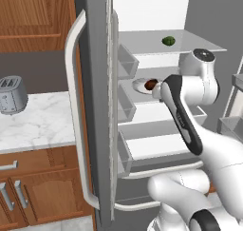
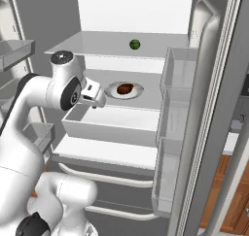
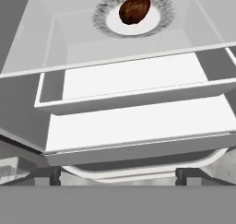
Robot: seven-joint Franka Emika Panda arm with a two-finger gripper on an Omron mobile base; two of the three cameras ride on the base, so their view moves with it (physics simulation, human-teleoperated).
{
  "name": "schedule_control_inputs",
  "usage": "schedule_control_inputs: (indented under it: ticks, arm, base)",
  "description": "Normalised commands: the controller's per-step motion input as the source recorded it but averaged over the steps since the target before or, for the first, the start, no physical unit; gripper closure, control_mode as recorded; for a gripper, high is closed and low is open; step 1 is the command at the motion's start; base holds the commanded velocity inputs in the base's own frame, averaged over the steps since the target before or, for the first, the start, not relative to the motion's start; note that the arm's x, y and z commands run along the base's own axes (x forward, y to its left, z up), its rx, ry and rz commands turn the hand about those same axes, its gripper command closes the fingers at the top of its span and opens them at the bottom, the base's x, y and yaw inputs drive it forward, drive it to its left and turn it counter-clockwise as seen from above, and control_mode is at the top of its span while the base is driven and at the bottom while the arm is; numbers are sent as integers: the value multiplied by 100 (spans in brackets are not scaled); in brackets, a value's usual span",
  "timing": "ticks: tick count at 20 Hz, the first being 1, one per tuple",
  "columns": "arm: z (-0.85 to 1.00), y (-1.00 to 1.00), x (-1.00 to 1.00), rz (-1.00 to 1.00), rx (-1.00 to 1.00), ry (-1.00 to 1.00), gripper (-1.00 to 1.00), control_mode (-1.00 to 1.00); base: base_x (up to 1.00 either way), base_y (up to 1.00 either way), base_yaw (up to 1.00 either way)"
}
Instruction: Transport the steak from the fridge to the microwave and turn on the microwave.
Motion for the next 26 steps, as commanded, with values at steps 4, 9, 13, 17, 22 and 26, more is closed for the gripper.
schedule_control_inputs:
  ticks: [4, 9, 13, 17, 22, 26]
  arm:
    - [0, -4, 2, -14, 0, 0, -100, -100]
    - [0, 0, 13, -15, 0, 0, -100, -100]
    - [0, 0, 1, -11, 0, -5, -100, -100]
    - [-1, 0, 2, -6, 0, -6, -100, -100]
    - [-1, -1, 3, 0, 0, -4, -100, -100]
    - [0, -3, 15, 0, 0, 0, -100, -100]
  base:
    - [0, 0, 0]
    - [0, 0, 0]
    - [0, 0, 0]
    - [0, 0, 0]
    - [0, 0, 0]
    - [0, 0, 0]
